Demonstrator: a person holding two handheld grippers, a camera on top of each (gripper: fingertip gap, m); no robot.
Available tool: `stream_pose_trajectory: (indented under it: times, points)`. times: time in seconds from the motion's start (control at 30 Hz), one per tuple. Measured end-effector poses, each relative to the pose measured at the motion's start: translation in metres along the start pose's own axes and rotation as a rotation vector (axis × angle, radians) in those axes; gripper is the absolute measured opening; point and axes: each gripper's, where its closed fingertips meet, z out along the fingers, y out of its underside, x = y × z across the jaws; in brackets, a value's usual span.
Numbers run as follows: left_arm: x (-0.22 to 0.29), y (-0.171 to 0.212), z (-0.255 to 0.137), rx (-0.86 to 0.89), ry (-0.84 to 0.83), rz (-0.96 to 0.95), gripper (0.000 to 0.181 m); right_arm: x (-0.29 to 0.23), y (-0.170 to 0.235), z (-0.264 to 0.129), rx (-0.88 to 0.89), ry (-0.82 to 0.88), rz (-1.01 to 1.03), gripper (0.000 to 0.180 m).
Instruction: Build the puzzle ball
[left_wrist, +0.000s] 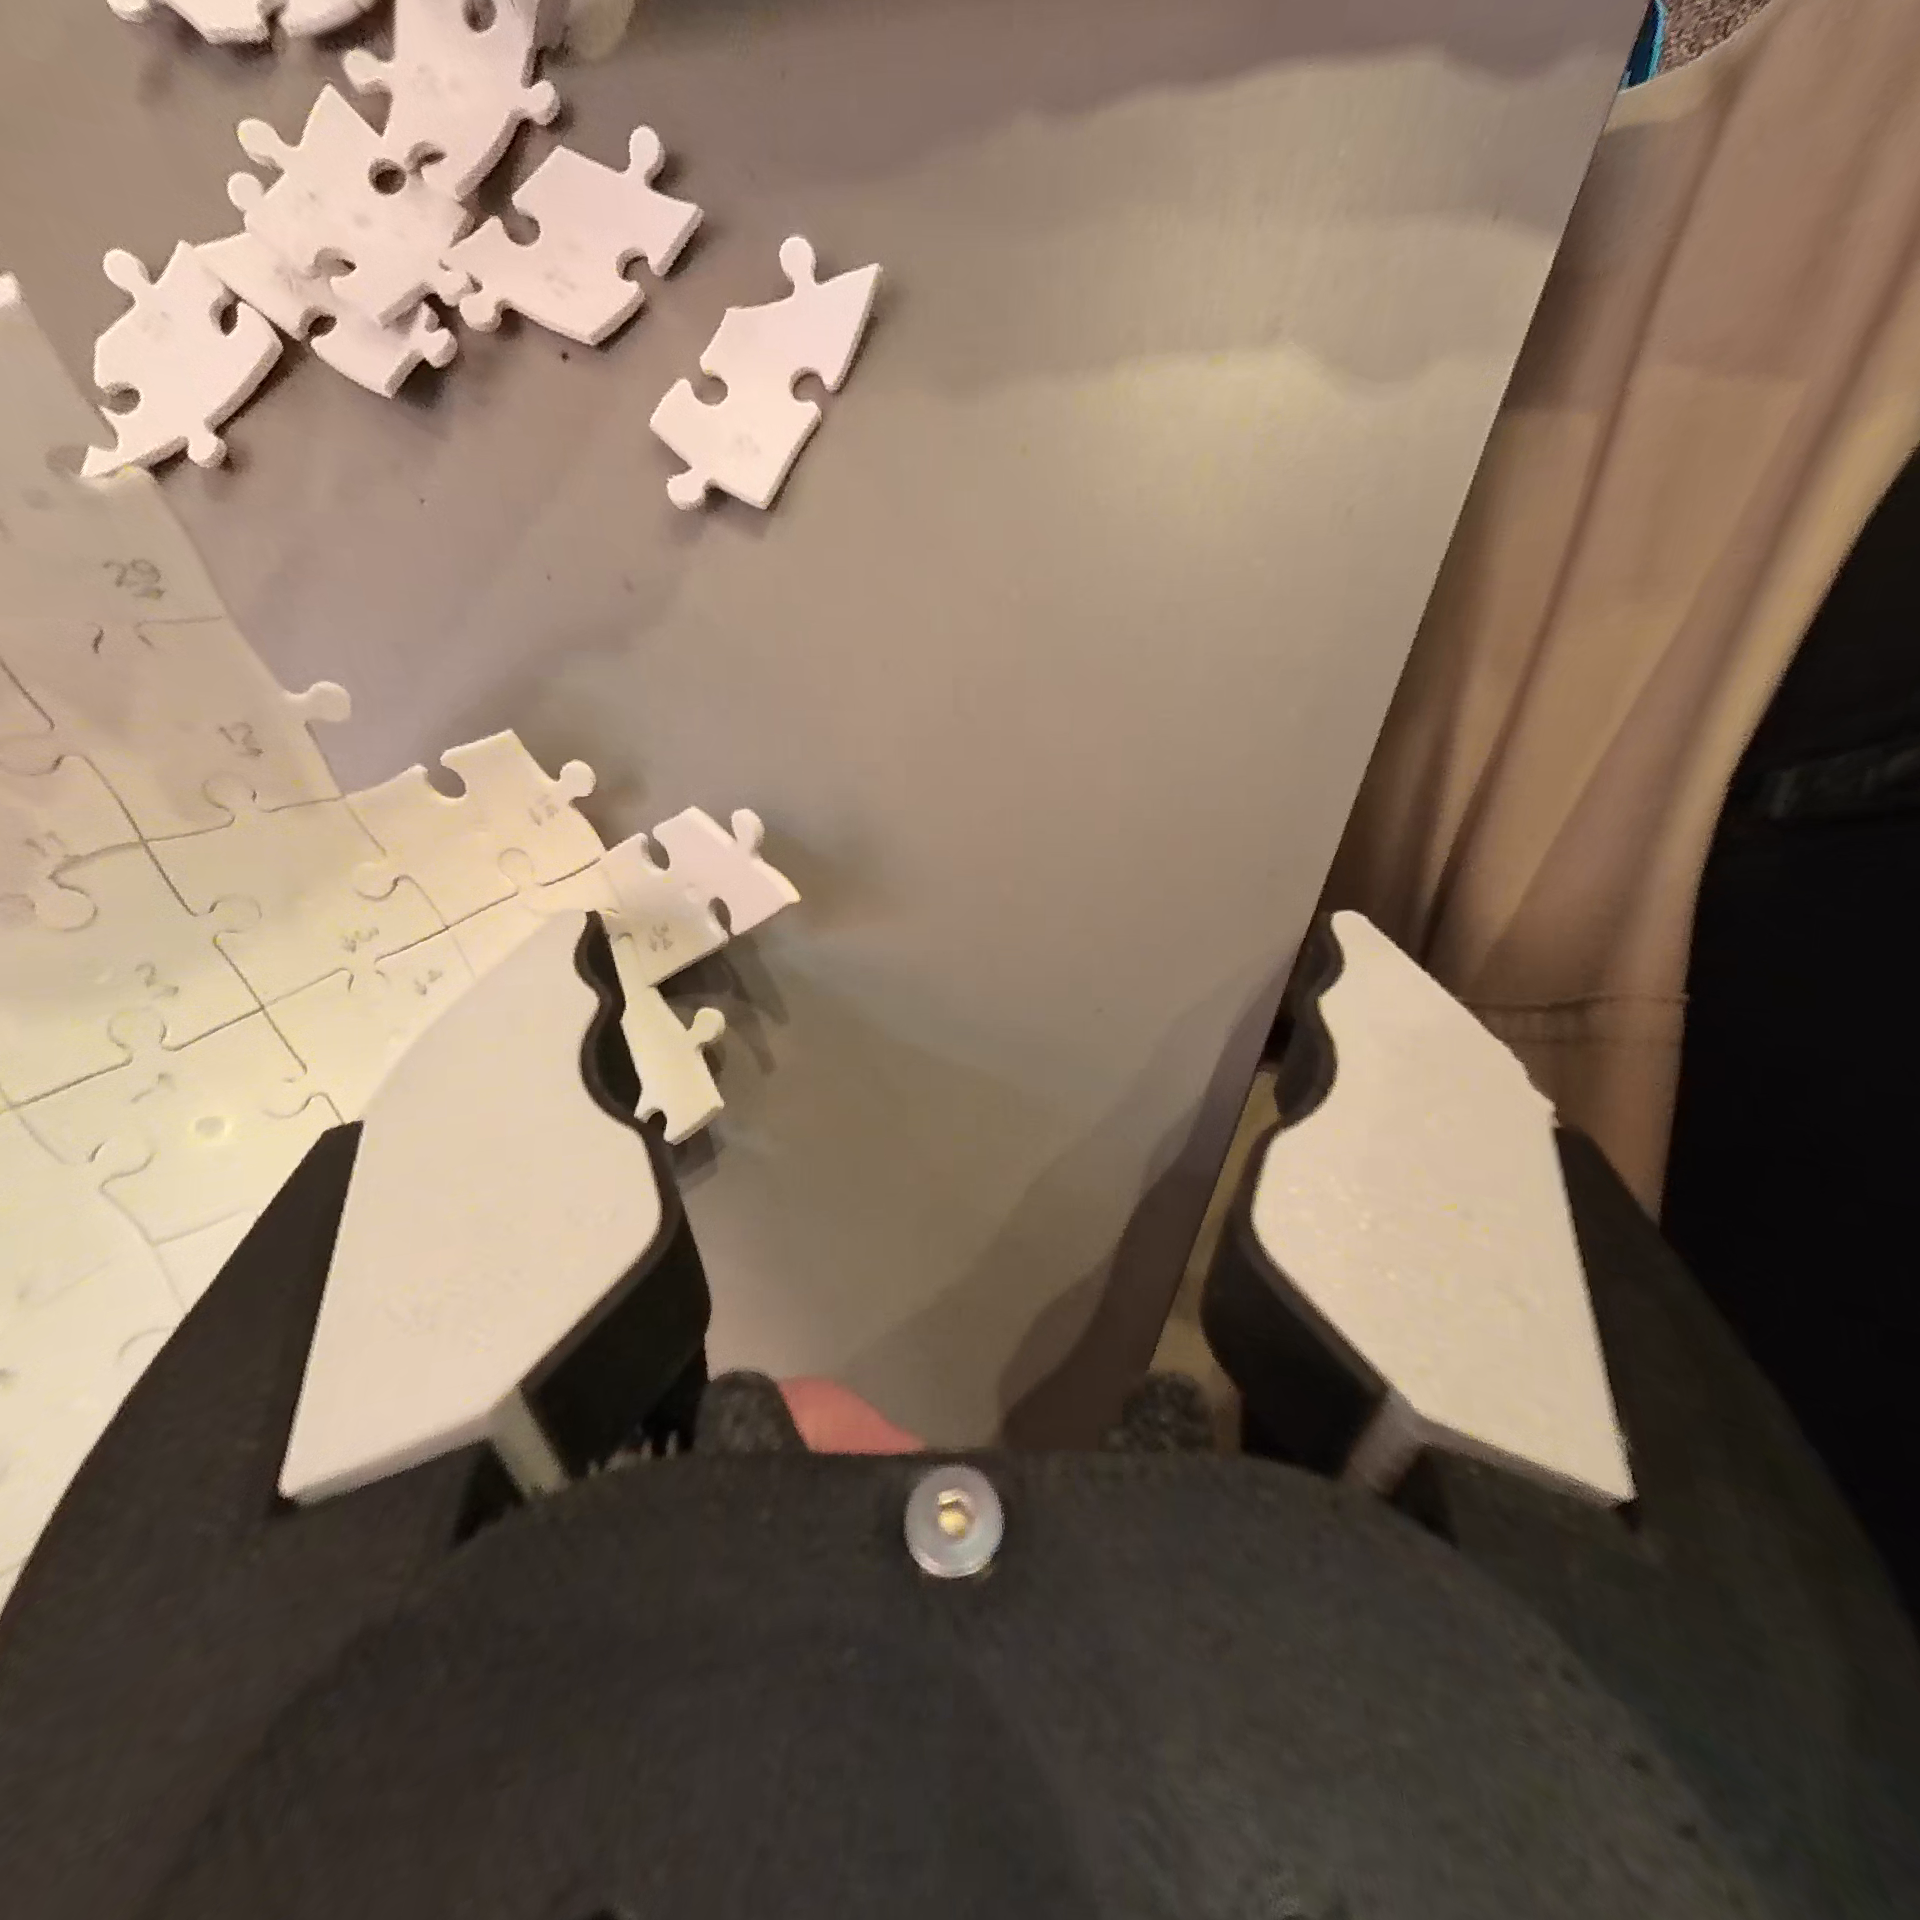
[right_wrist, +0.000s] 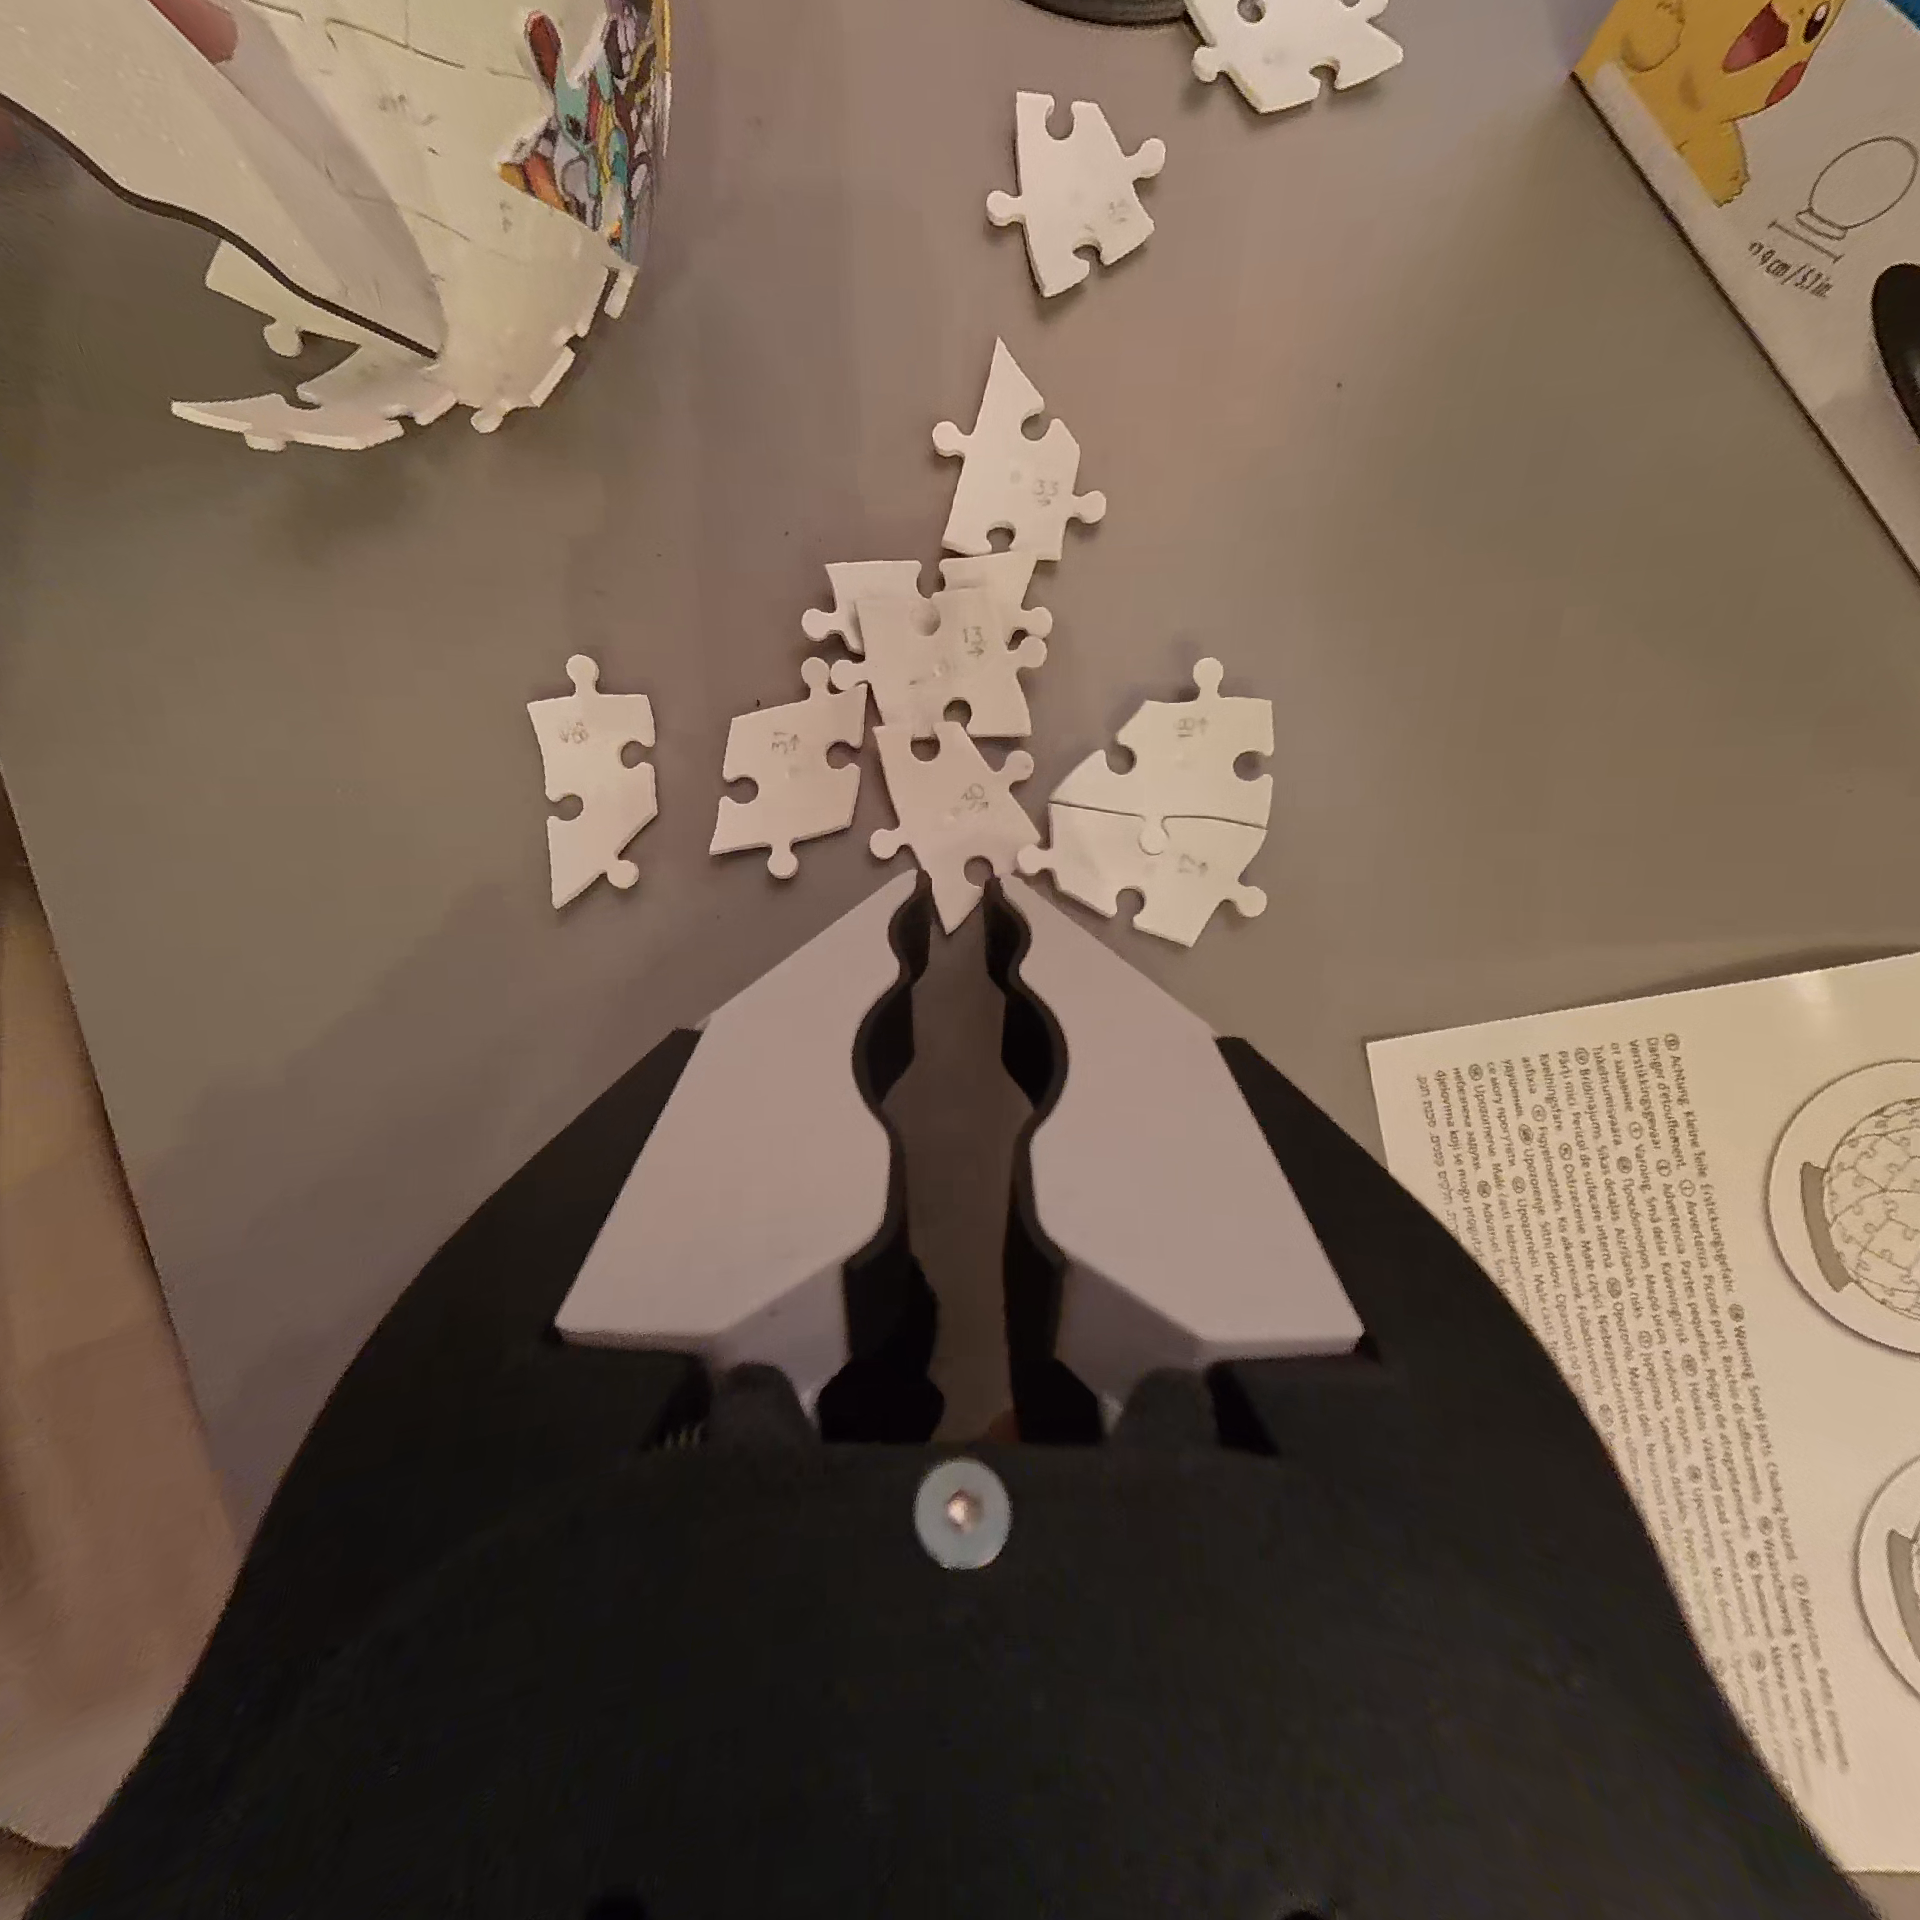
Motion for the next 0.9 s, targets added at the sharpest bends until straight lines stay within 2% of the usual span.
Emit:
stream_pose_trajectory:
  times: [0.17,0.37,0.4,0.5,0.63,0.8,0.9]
  points:
    - [0.000,0.000,0.000,0.003,0.001,0.003,0.119,-0.005,0.006,-0.005,-0.022,-0.024,-0.020,0.008]
    - [-0.001,0.001,0.000,0.003,0.001,0.011,0.119,-0.010,0.032,-0.024,-0.125,-0.057,-0.070,0.009]
    - [-0.001,0.001,0.000,0.002,0.001,0.015,0.119,-0.009,0.035,-0.026,-0.133,-0.054,-0.073,0.014]
    - [0.000,0.001,0.001,-0.004,-0.001,0.024,0.119,-0.009,0.025,-0.033,-0.080,-0.067,-0.053,0.031]
    - [0.000,0.001,0.001,-0.005,-0.002,0.026,0.119,-0.002,0.000,-0.030,0.002,-0.030,-0.073,0.032]
    - [0.000,0.001,0.001,-0.004,-0.003,0.026,0.119,0.018,-0.018,-0.015,0.002,0.034,-0.098,0.037]
    - [0.000,0.002,0.001,-0.012,-0.009,0.035,0.120,0.030,-0.016,-0.013,-0.012,0.044,-0.063,0.040]
